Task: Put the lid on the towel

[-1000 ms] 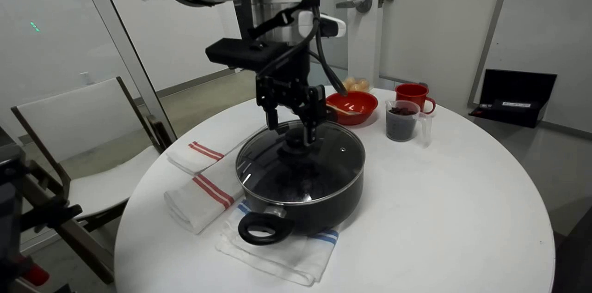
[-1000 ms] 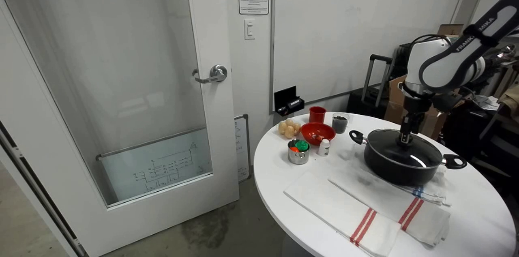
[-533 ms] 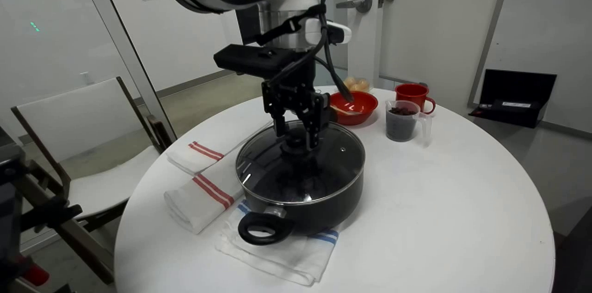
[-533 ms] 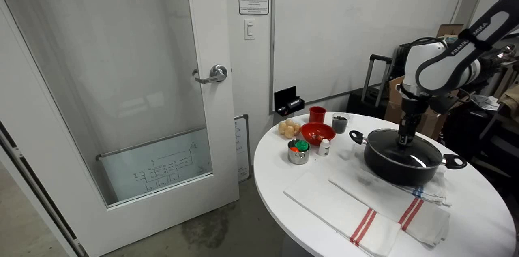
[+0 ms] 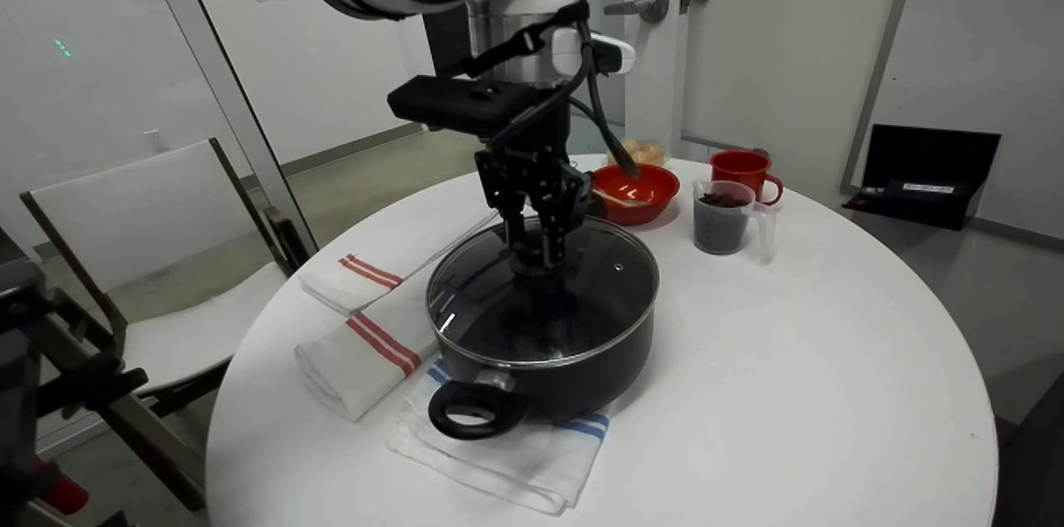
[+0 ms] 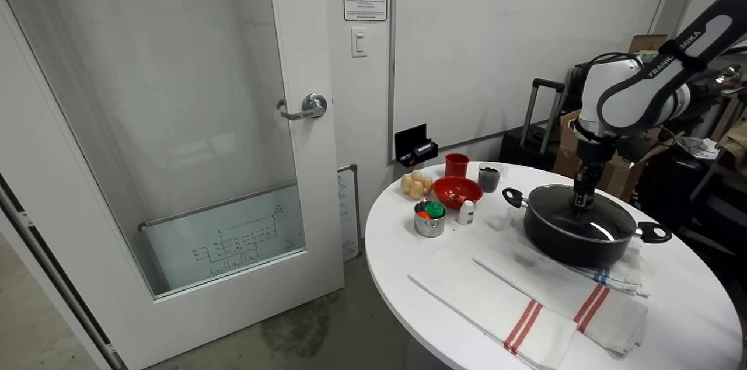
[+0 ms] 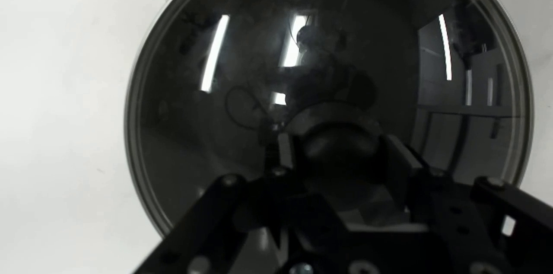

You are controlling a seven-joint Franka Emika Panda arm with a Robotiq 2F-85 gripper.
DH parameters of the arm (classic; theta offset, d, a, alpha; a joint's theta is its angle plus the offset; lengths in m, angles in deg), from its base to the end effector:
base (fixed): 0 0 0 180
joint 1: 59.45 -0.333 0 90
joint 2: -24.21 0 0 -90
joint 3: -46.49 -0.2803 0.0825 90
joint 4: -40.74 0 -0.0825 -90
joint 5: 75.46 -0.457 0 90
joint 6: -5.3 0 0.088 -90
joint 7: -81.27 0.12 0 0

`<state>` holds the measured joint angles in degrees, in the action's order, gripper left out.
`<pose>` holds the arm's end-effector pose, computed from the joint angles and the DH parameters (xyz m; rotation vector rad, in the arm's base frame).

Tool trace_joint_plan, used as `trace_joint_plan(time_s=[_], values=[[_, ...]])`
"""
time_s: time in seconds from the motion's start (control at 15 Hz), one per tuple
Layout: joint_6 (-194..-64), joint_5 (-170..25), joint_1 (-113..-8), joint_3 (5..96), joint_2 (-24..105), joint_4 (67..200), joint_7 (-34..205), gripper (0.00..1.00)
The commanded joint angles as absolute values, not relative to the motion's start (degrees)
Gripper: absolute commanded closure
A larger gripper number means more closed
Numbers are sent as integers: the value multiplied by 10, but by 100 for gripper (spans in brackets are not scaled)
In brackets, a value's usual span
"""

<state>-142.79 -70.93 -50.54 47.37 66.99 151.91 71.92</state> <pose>0.5922 -0.1025 -0.0200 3.1041 0.1011 -0.1696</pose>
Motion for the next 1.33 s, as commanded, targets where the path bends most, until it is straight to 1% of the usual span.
trace_joint_plan(time_s=[0.0,0.73,1.0,1.27], values=[[-1419,-719,-497,470,657,1521,703,75],[-1417,-713,-512,471,550,1600,707,75],[-1407,-702,-540,463,524,1608,713,75],[-1379,-676,-590,458,525,1590,726,75]])
